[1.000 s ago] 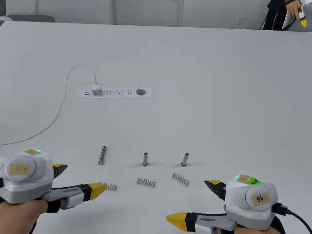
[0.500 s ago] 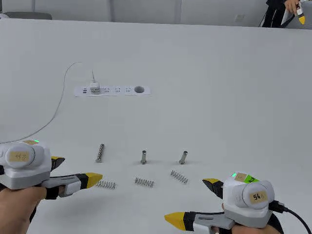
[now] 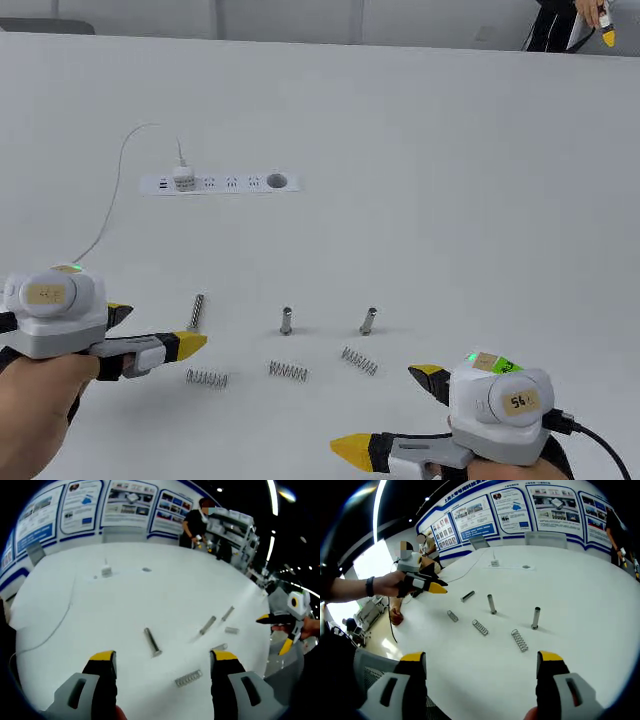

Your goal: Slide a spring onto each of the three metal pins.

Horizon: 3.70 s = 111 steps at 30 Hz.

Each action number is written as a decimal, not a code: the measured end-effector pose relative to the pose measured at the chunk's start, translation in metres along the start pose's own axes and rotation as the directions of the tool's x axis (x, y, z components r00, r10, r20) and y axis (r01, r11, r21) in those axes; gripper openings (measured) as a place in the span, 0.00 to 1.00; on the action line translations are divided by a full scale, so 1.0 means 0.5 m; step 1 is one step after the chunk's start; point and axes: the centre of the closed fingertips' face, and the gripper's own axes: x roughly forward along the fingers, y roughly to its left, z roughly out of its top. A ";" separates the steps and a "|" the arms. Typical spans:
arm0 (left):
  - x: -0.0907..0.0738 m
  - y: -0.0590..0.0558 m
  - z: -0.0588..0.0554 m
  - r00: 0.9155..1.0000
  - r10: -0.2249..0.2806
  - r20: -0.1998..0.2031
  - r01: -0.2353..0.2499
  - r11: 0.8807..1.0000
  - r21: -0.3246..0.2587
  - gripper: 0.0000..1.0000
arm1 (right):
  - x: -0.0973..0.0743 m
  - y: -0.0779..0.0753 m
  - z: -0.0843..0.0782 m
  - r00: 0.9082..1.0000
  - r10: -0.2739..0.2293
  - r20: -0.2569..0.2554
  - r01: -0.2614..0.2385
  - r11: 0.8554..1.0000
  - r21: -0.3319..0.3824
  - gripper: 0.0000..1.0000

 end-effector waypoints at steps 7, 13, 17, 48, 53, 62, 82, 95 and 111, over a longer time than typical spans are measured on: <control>0.022 0.000 0.000 1.000 -0.008 -0.012 0.008 1.000 -0.004 0.77 | 0.002 0.001 -0.005 1.000 0.002 -0.007 -0.002 1.000 0.007 0.92; 0.041 0.008 -0.003 1.000 -0.009 -0.014 0.009 1.000 -0.027 0.75 | 0.007 0.003 -0.010 1.000 0.007 -0.012 -0.007 1.000 0.010 0.92; 0.057 0.014 -0.004 1.000 -0.011 -0.020 0.010 0.999 -0.037 0.75 | 0.010 0.007 -0.013 1.000 0.012 -0.018 -0.012 1.000 0.015 0.92; 0.146 0.034 0.000 1.000 0.027 -0.007 -0.027 0.999 -0.043 0.55 | 0.016 0.000 -0.031 0.999 0.013 -0.034 -0.012 0.999 0.036 0.92; 0.153 0.038 0.001 0.999 0.037 -0.009 -0.038 0.998 -0.040 0.49 | 0.017 0.001 -0.032 0.999 0.013 -0.035 -0.012 0.999 0.038 0.92; 0.161 0.044 0.000 0.999 0.049 -0.015 -0.049 0.998 -0.045 0.38 | 0.020 0.001 -0.036 0.999 0.015 -0.041 -0.013 0.999 0.042 0.92; 0.183 0.052 0.009 0.992 0.114 -0.051 -0.116 0.993 -0.037 0.22 | 0.019 -0.003 -0.032 0.999 0.009 -0.035 -0.006 0.998 0.063 0.91; 0.177 0.058 0.000 0.971 0.214 -0.108 -0.216 0.976 -0.005 0.13 | 0.017 -0.005 -0.030 0.999 0.006 -0.033 -0.004 0.997 0.072 0.91; 0.167 0.062 -0.012 0.958 0.245 -0.149 -0.258 0.963 -0.082 0.07 | 0.015 -0.008 -0.034 0.999 -0.001 -0.037 0.003 0.997 0.075 0.90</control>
